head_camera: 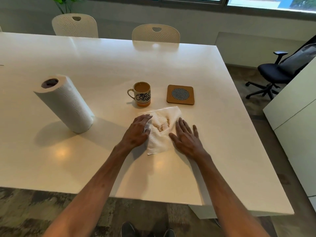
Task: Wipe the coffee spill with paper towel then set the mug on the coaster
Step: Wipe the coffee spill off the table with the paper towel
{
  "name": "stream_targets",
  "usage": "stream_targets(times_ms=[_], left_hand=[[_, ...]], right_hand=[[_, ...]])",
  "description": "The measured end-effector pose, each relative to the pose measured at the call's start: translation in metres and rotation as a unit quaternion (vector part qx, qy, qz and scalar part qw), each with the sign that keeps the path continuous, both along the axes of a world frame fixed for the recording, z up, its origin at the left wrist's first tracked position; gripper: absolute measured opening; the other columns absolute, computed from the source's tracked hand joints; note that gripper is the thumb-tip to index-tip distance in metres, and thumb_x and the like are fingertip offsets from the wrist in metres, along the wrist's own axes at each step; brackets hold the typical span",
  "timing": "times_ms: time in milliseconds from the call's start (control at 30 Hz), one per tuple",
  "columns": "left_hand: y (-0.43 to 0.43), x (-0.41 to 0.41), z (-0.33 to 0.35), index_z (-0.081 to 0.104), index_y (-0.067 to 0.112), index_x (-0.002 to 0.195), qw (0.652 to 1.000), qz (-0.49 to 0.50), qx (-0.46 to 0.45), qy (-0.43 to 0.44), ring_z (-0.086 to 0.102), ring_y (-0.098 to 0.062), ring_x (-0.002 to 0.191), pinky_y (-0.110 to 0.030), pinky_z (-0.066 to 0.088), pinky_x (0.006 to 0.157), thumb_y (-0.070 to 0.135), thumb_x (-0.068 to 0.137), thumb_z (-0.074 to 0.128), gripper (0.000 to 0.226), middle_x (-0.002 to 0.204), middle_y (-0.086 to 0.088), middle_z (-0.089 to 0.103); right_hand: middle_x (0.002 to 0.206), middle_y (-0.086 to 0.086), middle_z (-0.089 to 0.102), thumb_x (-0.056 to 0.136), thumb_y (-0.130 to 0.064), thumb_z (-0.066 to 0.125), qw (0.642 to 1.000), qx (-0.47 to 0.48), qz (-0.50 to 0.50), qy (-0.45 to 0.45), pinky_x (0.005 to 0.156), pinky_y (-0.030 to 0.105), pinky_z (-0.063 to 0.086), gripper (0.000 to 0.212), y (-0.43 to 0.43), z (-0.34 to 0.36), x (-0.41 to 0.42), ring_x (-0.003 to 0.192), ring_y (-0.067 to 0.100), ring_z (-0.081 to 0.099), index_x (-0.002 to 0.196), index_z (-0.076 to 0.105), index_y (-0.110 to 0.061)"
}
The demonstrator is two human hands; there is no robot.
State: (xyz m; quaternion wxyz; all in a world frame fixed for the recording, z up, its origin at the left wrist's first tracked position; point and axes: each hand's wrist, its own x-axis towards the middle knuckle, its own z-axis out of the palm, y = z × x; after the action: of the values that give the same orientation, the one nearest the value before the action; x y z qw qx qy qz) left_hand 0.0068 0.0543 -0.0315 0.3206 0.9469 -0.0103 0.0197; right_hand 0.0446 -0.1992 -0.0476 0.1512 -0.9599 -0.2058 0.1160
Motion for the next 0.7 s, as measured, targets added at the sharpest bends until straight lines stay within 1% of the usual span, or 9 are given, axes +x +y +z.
stream_targets(times_ms=[67, 133, 233, 333, 400, 467, 533, 633, 700], left_hand=[[0.001, 0.005, 0.002, 0.04, 0.016, 0.166, 1.0, -0.009, 0.009, 0.013, 0.03, -0.022, 0.161, -0.036, 0.026, 0.13, 0.012, 0.102, 0.062, 0.068, 0.172, -0.002, 0.039], [0.004, 0.013, 0.005, 0.039, 0.016, 0.166, 0.999, -0.026, 0.019, 0.011, 0.031, -0.023, 0.161, -0.038, 0.028, 0.13, 0.012, 0.102, 0.063, 0.069, 0.173, -0.003, 0.039], [0.012, 0.027, 0.01, 0.036, 0.018, 0.167, 0.997, -0.061, 0.032, 0.02, 0.031, -0.025, 0.16, -0.043, 0.03, 0.131, 0.017, 0.101, 0.068, 0.074, 0.174, -0.002, 0.037], [0.017, 0.043, 0.014, 0.024, 0.026, 0.171, 0.987, -0.126, 0.047, 0.093, 0.022, -0.025, 0.164, -0.051, 0.027, 0.132, 0.028, 0.097, 0.076, 0.091, 0.179, 0.003, 0.023], [0.02, 0.056, 0.014, 0.013, 0.031, 0.173, 0.973, -0.163, 0.081, 0.139, 0.015, -0.026, 0.165, -0.054, 0.024, 0.132, 0.041, 0.095, 0.079, 0.103, 0.181, 0.006, 0.013], [0.022, 0.067, 0.013, 0.007, 0.033, 0.173, 0.961, -0.192, 0.115, 0.165, 0.011, -0.028, 0.165, -0.056, 0.02, 0.131, 0.05, 0.092, 0.08, 0.111, 0.181, 0.006, 0.009], [0.022, 0.072, 0.009, 0.005, 0.033, 0.173, 0.955, -0.21, 0.129, 0.165, 0.01, -0.028, 0.165, -0.056, 0.018, 0.132, 0.053, 0.091, 0.08, 0.113, 0.182, 0.006, 0.008], [0.021, 0.073, 0.005, 0.009, 0.031, 0.173, 0.962, -0.205, 0.109, 0.141, 0.016, -0.027, 0.163, -0.054, 0.02, 0.131, 0.051, 0.089, 0.082, 0.113, 0.18, 0.004, 0.011], [0.022, 0.071, 0.005, 0.013, 0.028, 0.173, 0.968, -0.196, 0.101, 0.116, 0.013, -0.027, 0.164, -0.056, 0.019, 0.132, 0.051, 0.089, 0.083, 0.112, 0.18, 0.004, 0.008]], right_hand=[[0.177, -0.003, -0.023, 0.108, -0.067, 0.017, 1.0, -0.016, 0.013, 0.006, 0.13, 0.051, -0.02, 0.084, 0.005, -0.005, -0.001, 0.161, 0.01, -0.025, 0.169, -0.015, -0.019], [0.176, -0.003, -0.027, 0.108, -0.066, 0.015, 1.0, -0.015, 0.008, -0.009, 0.129, 0.051, -0.023, 0.083, 0.008, -0.003, 0.001, 0.16, 0.011, -0.028, 0.168, -0.017, -0.019], [0.179, 0.002, -0.017, 0.109, -0.062, 0.021, 0.998, 0.011, -0.043, -0.049, 0.132, 0.051, -0.016, 0.083, 0.015, 0.001, 0.004, 0.164, 0.014, -0.019, 0.17, -0.008, -0.014], [0.179, 0.01, -0.013, 0.103, -0.074, 0.031, 0.998, 0.006, -0.065, 0.001, 0.135, 0.047, -0.008, 0.1, 0.026, 0.002, 0.0, 0.166, 0.021, -0.014, 0.17, -0.006, -0.009], [0.176, 0.012, -0.024, 0.097, -0.082, 0.036, 0.997, -0.009, -0.062, 0.039, 0.134, 0.046, -0.01, 0.114, 0.036, -0.003, -0.006, 0.163, 0.023, -0.025, 0.168, -0.015, -0.008], [0.174, 0.011, -0.031, 0.095, -0.084, 0.038, 0.997, -0.007, -0.062, 0.04, 0.134, 0.046, -0.012, 0.119, 0.044, -0.007, -0.011, 0.16, 0.022, -0.032, 0.167, -0.019, -0.009], [0.174, 0.007, -0.031, 0.097, -0.082, 0.038, 0.997, 0.006, -0.063, 0.032, 0.134, 0.045, -0.014, 0.115, 0.049, -0.008, -0.014, 0.16, 0.019, -0.033, 0.167, -0.021, -0.012], [0.175, 0.003, -0.029, 0.1, -0.078, 0.041, 0.997, 0.029, -0.054, 0.036, 0.134, 0.044, -0.013, 0.11, 0.052, -0.006, -0.014, 0.161, 0.016, -0.03, 0.168, -0.02, -0.016], [0.176, 0.001, -0.026, 0.1, -0.078, 0.04, 0.996, 0.046, -0.074, 0.033, 0.133, 0.045, -0.015, 0.108, 0.054, -0.004, -0.011, 0.163, 0.016, -0.026, 0.169, -0.017, -0.017]])
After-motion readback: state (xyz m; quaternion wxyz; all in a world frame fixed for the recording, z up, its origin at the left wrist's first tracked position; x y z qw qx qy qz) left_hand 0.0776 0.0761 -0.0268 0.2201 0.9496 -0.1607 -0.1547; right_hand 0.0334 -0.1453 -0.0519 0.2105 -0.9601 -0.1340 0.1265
